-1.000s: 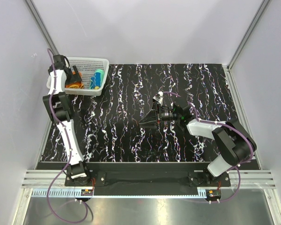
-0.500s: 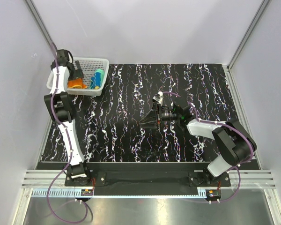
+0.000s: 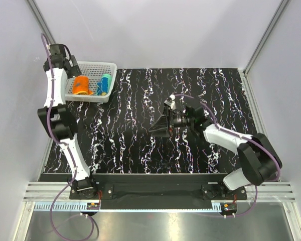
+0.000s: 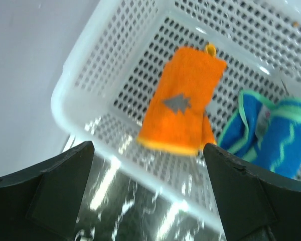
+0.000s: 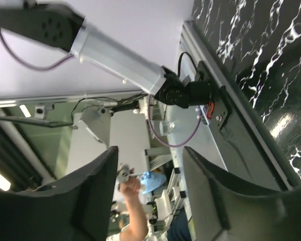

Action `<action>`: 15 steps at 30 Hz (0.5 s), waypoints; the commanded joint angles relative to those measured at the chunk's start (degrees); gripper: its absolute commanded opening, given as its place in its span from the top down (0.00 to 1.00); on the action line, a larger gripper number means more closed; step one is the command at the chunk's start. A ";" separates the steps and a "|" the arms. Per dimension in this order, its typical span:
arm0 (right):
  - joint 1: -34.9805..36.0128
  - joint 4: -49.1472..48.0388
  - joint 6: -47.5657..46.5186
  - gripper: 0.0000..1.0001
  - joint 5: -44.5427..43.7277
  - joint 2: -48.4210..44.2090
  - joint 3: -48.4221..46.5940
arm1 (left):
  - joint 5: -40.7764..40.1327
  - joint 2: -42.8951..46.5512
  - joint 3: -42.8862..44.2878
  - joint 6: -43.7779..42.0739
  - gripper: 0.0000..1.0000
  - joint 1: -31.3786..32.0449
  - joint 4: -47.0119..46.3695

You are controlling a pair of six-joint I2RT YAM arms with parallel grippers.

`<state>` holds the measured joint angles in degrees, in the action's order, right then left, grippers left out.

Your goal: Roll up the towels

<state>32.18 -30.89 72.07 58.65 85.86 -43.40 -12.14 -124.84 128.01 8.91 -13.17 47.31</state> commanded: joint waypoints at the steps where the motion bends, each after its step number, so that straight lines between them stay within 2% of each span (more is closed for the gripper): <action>1: -0.28 22.06 -16.24 0.37 -5.11 -5.26 -9.22 | -1.49 12.93 -8.45 0.06 0.01 2.44 -5.19; 2: -0.37 27.41 -19.83 0.33 -5.82 -5.88 -10.47 | -1.13 15.30 -10.65 0.23 0.01 3.06 -5.99; 4: -0.37 30.62 -22.23 0.25 -7.93 -7.02 -14.06 | -1.30 21.89 -15.84 0.50 0.01 3.94 -7.14; 5: -0.37 36.55 -24.76 0.23 -9.07 -7.38 -15.39 | -2.00 24.00 -17.42 0.41 0.01 4.90 -7.32; 8: -0.37 43.70 -29.16 0.18 -14.61 -8.78 -19.44 | -2.36 30.51 -21.65 1.55 0.01 6.13 -5.57; 11: -0.37 46.61 -30.76 0.14 -19.09 -11.24 -21.37 | -1.49 40.85 -29.28 4.27 0.01 7.63 -5.38; 12: -0.28 47.24 -31.11 0.14 -19.71 -11.68 -21.90 | -0.96 43.86 -36.35 3.84 0.01 8.41 -6.86; 14: -0.19 49.08 -32.08 0.13 -21.65 -13.00 -23.05 | -0.87 50.10 -44.29 3.05 0.01 10.79 -12.58; 15: -0.28 49.78 -32.52 0.13 -22.35 -14.31 -23.31 | -0.87 55.70 -50.68 2.26 0.01 11.14 -13.81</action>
<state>32.08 12.58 44.10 41.45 74.91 -63.66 -12.56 -77.93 89.19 11.38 -3.99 38.92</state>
